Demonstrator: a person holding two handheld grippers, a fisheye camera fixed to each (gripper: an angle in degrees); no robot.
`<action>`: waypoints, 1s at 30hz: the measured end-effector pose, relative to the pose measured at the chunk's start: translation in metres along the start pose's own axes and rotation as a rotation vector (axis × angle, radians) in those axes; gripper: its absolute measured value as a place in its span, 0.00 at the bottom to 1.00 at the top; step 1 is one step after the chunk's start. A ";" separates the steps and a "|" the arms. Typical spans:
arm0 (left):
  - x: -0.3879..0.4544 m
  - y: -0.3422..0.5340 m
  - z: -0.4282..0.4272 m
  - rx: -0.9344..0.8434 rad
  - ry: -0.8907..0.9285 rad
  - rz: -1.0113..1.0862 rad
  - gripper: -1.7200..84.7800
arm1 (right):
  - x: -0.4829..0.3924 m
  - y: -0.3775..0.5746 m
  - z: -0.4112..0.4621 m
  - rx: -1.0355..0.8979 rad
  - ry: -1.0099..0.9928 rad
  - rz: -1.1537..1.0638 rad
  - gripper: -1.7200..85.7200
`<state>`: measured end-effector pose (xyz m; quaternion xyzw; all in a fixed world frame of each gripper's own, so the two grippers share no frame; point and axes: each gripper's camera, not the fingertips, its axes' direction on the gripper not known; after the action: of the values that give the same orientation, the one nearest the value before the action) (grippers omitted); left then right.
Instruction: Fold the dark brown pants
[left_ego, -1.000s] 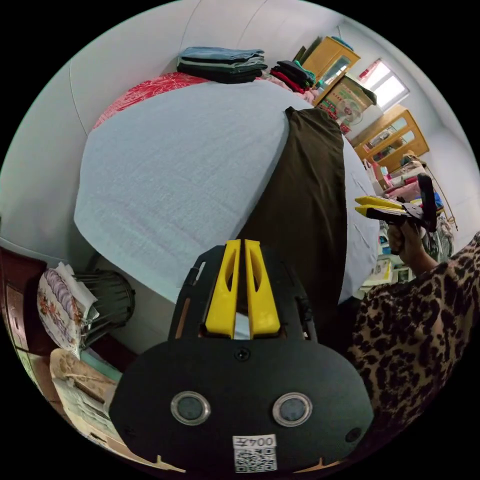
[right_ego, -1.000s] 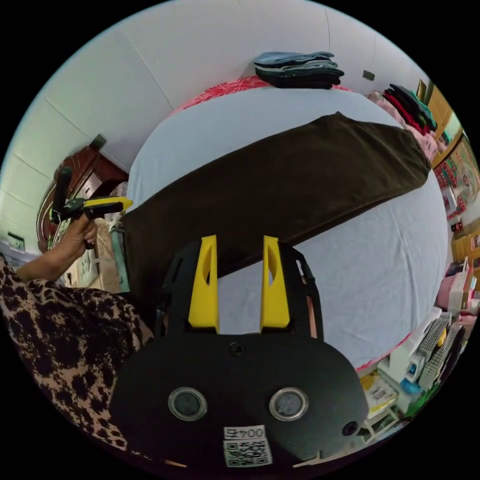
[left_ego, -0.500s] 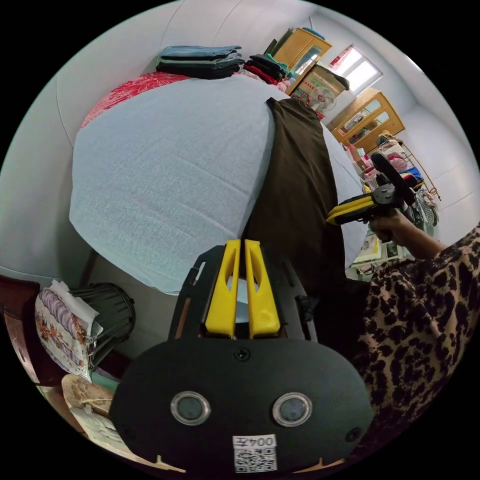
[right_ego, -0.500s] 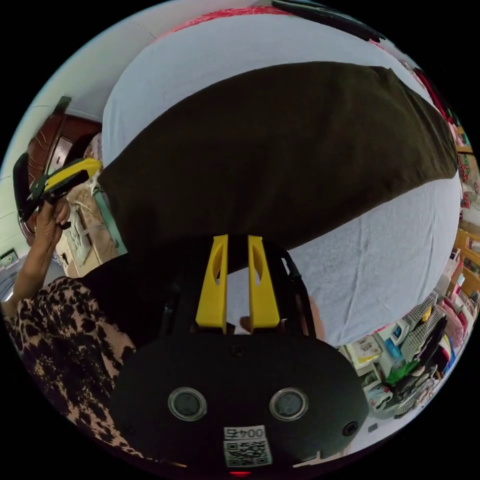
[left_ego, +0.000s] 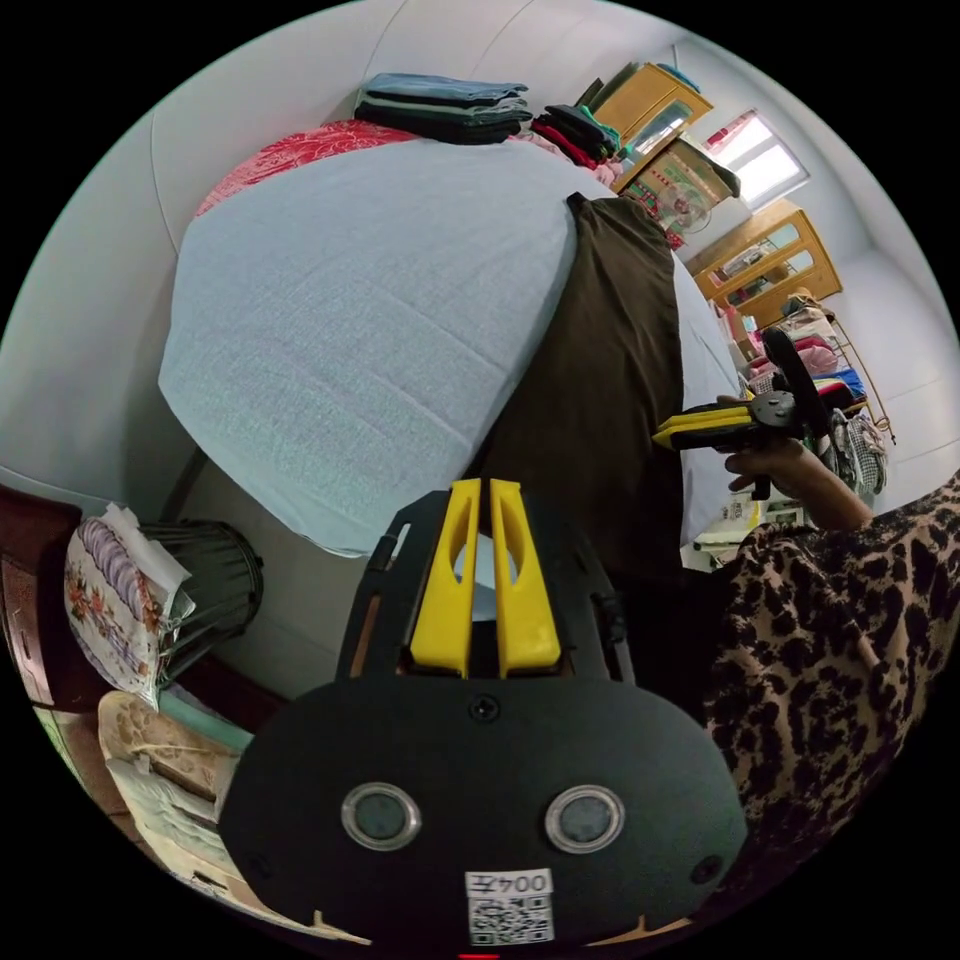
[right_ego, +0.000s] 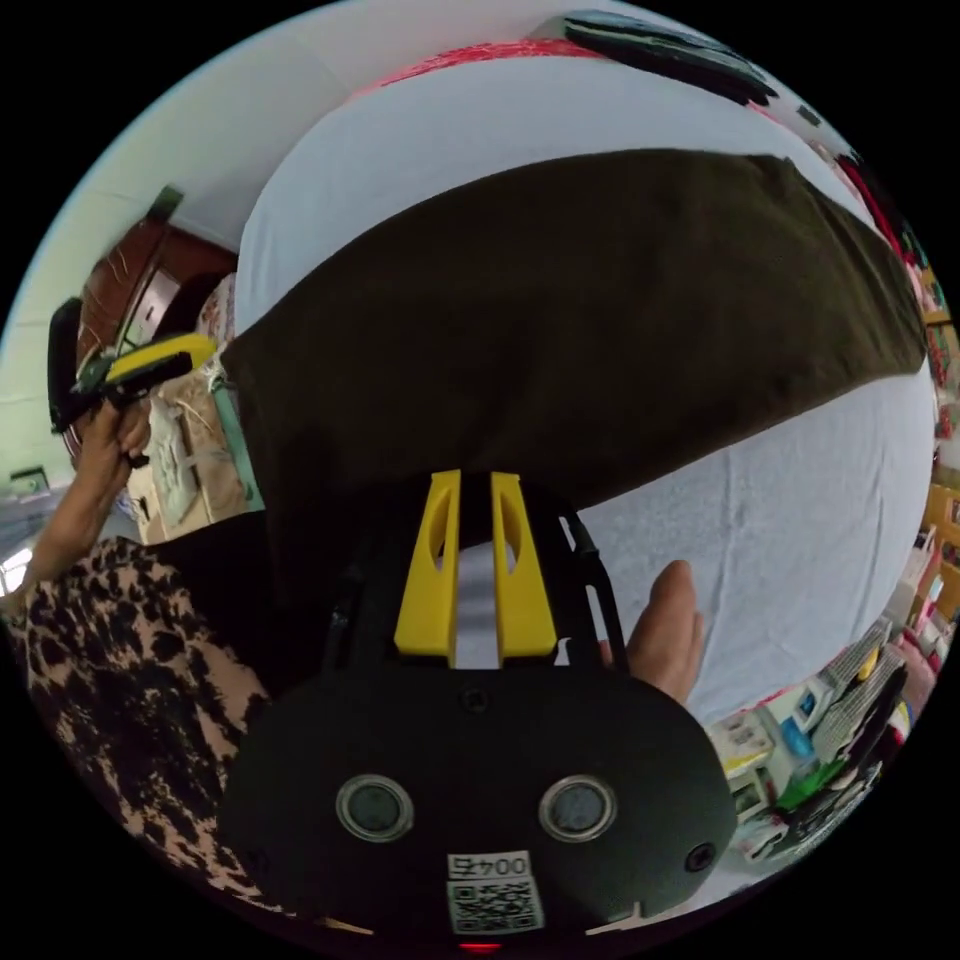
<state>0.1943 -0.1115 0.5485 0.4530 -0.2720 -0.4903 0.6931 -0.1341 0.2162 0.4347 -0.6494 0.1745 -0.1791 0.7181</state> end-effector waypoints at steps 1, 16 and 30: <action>0.000 0.002 -0.002 -0.005 -0.013 -0.010 0.04 | 0.003 0.001 0.000 0.002 -0.040 0.047 0.08; -0.029 -0.017 -0.003 -0.059 0.018 0.077 0.05 | -0.030 0.024 0.013 -0.008 0.037 -0.050 0.07; -0.061 -0.055 0.014 -0.210 0.230 0.514 0.06 | -0.037 0.044 0.053 -0.147 0.053 0.191 0.08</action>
<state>0.1362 -0.0667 0.5095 0.3476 -0.2452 -0.2696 0.8639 -0.1399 0.2845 0.3968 -0.6757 0.2670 -0.1138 0.6776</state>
